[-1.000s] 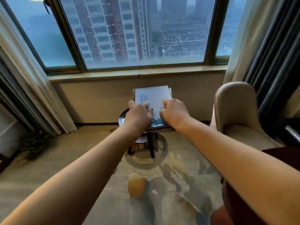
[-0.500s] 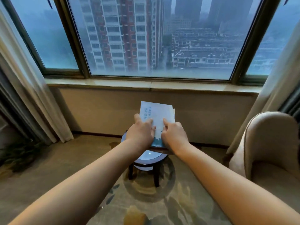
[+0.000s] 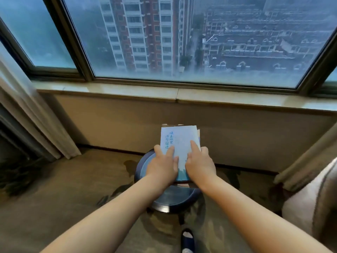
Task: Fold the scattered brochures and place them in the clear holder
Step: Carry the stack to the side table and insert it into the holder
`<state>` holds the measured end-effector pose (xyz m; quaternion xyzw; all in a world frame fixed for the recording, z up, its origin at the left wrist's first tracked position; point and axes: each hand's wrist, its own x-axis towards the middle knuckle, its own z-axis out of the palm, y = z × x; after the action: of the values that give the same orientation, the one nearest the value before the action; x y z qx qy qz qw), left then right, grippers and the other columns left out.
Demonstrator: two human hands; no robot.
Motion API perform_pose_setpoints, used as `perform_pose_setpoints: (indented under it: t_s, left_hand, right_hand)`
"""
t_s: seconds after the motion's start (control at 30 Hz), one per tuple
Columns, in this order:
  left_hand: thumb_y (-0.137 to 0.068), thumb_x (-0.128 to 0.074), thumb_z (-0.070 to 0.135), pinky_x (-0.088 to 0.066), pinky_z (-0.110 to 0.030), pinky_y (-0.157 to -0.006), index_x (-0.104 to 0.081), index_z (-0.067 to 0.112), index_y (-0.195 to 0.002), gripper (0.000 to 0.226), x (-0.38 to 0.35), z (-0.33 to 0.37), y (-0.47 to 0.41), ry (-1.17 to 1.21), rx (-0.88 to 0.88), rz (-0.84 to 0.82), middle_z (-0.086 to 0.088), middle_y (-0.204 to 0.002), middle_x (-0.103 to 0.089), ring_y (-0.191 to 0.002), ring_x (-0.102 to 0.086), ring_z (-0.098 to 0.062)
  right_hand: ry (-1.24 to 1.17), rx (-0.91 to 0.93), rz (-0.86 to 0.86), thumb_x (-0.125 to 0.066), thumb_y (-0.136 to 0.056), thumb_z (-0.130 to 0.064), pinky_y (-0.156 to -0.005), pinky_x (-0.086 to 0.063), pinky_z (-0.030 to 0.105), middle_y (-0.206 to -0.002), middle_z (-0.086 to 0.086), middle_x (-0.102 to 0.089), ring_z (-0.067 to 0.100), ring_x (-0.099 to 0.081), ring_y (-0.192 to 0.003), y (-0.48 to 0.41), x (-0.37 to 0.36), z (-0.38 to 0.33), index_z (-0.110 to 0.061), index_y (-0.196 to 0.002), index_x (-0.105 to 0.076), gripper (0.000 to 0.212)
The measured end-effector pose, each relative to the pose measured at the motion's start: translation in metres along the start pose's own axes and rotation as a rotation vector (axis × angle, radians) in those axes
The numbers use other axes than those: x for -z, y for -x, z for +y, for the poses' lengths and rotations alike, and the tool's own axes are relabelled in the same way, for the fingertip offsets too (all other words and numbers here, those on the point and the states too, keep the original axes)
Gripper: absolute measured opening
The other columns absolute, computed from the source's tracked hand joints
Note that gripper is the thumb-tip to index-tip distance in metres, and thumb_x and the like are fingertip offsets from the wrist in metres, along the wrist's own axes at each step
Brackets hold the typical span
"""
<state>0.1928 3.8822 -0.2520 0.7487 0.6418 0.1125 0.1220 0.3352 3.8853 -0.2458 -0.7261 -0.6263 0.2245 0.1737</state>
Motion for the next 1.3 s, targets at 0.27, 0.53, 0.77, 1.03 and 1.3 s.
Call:
perform_pose_setpoints:
  t_s: [0.27,0.53,0.77,1.03,1.3]
  left_hand:
    - [-0.091,-0.065,0.051,-0.058,-0.029,-0.087,0.000,0.039,-0.155,0.092,-0.068,-0.043,-0.072,0.247,0.250,-0.243,0.007,-0.143,-0.007,-0.110,-0.056,-0.019]
    - [-0.074,-0.082,0.052,-0.051,-0.034,-0.094,0.036,0.039,-0.149,0.140,-0.125,-0.086,-0.107,0.282,0.334,-0.412,-0.001,-0.148,-0.010,-0.120,-0.050,-0.023]
    - [-0.069,-0.086,0.053,-0.050,-0.037,-0.093,0.022,0.029,-0.157,0.142,-0.182,-0.130,-0.132,0.188,0.343,-0.572,-0.007,-0.141,-0.017,-0.110,-0.055,-0.027]
    - [-0.062,-0.092,0.049,-0.049,-0.035,-0.096,0.020,0.027,-0.157,0.149,-0.266,-0.173,-0.131,0.201,0.383,-0.711,-0.008,-0.136,-0.028,-0.113,-0.050,-0.022]
    - [-0.067,-0.094,0.032,-0.050,-0.044,-0.102,0.014,0.020,-0.161,0.144,-0.341,-0.210,-0.152,0.177,0.380,-0.764,-0.013,-0.145,-0.029,-0.120,-0.055,-0.032]
  right_hand:
    - [-0.085,0.019,-0.172,-0.056,-0.104,-0.031,-0.059,-0.040,0.023,-0.112,-0.001,-0.042,0.010,-0.050,-0.083,-0.101,-0.066,0.039,-0.040,-0.163,0.005,0.086]
    - [-0.063,-0.139,-0.261,-0.071,-0.096,-0.030,-0.065,-0.047,0.030,-0.145,0.005,-0.052,0.022,-0.064,-0.110,-0.143,-0.121,0.051,-0.023,-0.163,0.016,0.110]
    - [-0.049,-0.271,-0.365,-0.076,-0.092,-0.028,-0.089,-0.050,0.039,-0.136,0.015,-0.056,0.032,-0.059,-0.122,-0.160,-0.187,0.070,-0.004,-0.153,-0.026,0.083]
    - [-0.032,-0.412,-0.425,-0.079,-0.089,-0.026,-0.091,-0.054,0.043,-0.131,0.014,-0.060,0.034,-0.062,-0.117,-0.158,-0.274,0.104,-0.007,-0.150,-0.030,0.081]
    - [-0.038,-0.487,-0.406,-0.082,-0.085,-0.017,-0.087,-0.050,0.043,-0.124,0.017,-0.064,0.038,-0.062,-0.113,-0.181,-0.353,0.142,-0.010,-0.130,-0.040,0.062]
